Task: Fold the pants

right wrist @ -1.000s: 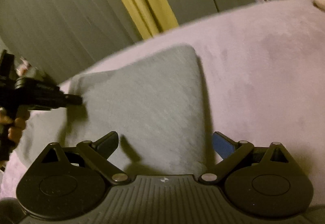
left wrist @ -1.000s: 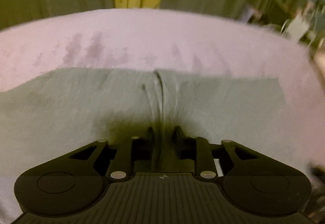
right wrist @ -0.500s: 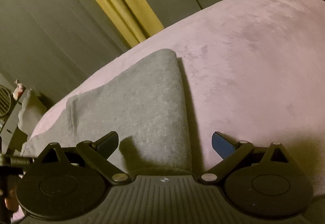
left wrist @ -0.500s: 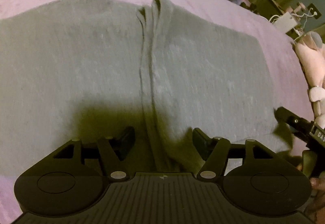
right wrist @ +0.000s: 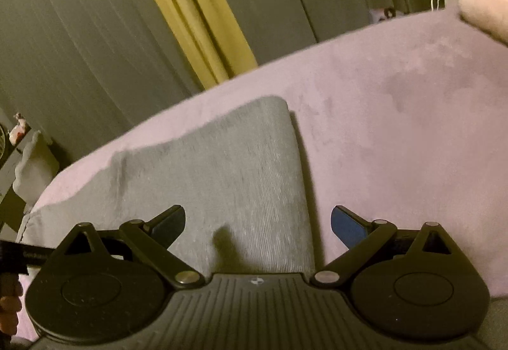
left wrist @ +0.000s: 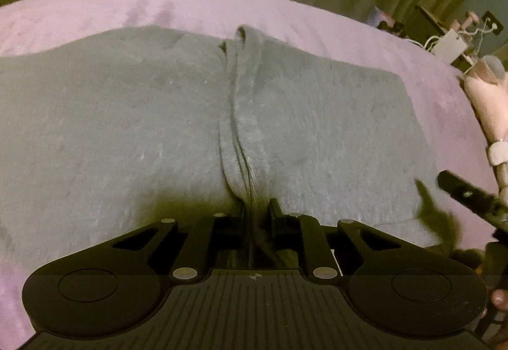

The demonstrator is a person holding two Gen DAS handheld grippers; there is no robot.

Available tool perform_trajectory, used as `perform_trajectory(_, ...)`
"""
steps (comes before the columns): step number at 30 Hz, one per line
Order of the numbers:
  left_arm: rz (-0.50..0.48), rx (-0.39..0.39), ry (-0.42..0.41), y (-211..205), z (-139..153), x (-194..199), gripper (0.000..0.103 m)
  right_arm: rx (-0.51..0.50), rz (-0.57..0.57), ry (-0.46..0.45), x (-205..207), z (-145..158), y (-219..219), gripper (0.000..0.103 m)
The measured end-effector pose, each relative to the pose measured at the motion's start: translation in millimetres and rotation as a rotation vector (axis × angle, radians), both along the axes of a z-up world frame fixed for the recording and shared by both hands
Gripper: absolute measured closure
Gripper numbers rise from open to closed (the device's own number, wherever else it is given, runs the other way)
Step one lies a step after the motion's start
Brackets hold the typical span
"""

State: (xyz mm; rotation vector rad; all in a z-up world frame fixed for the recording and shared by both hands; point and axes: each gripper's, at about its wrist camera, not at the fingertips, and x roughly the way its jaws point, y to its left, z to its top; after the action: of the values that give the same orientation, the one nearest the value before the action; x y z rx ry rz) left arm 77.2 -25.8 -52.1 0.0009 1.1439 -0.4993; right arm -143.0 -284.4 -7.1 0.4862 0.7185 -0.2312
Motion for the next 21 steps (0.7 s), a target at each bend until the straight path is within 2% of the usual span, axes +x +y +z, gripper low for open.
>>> perform_trajectory(1,0.007,0.002,0.011,1.3,-2.8,0.1,0.082,-0.023,0.016,0.041,4.4,-4.1,3.5,0.005)
perform_trajectory(2,0.014,0.027,0.024,1.8,-8.0,-0.1,0.078,-0.048,0.034,0.100,9.7,-11.1,7.1,0.005)
perform_trajectory(3,0.017,0.063,0.033,0.9,-14.2,-0.5,0.069,-0.072,0.052,0.162,14.7,-19.2,10.5,0.005)
perform_trajectory(4,0.011,0.085,0.030,-0.4,-18.9,-1.5,0.066,-0.090,0.055,0.202,17.2,-24.9,12.2,0.005)
perform_trajectory(5,0.005,0.081,0.009,2.2,-18.0,-5.2,0.066,-0.091,0.045,0.205,16.4,-25.9,11.8,0.007)
perform_trajectory(6,0.008,0.078,-0.009,3.9,-14.4,-7.5,0.060,-0.081,0.034,0.177,14.2,-21.3,10.3,0.010)
perform_trajectory(7,0.023,0.081,-0.029,7.0,-10.4,-9.8,0.049,-0.076,0.029,0.133,10.8,-13.7,9.6,0.018)
perform_trajectory(9,0.072,0.081,-0.081,18.7,-1.6,-13.6,0.042,-0.086,0.022,0.047,4.8,2.4,9.8,0.030)
perform_trajectory(11,0.137,0.065,-0.107,35.0,6.1,-14.0,0.036,-0.083,0.043,-0.003,4.2,11.0,13.1,0.059)
perform_trajectory(13,0.203,0.050,-0.109,52.7,11.0,-13.2,0.031,-0.074,0.087,0.021,11.0,4.2,21.9,0.065)
perform_trajectory(16,0.318,0.020,-0.102,85.9,16.7,-12.0,0.021,-0.090,0.134,0.142,22.4,-24.9,38.6,0.065)
perform_trajectory(18,0.396,0.013,-0.107,111.5,18.6,-10.2,0.018,-0.189,0.177,0.147,24.8,-25.9,56.0,0.064)
perform_trajectory(21,0.534,-0.008,-0.113,148.7,18.1,-4.0,0.015,-0.163,0.239,0.114,27.2,-21.5,64.0,0.060)
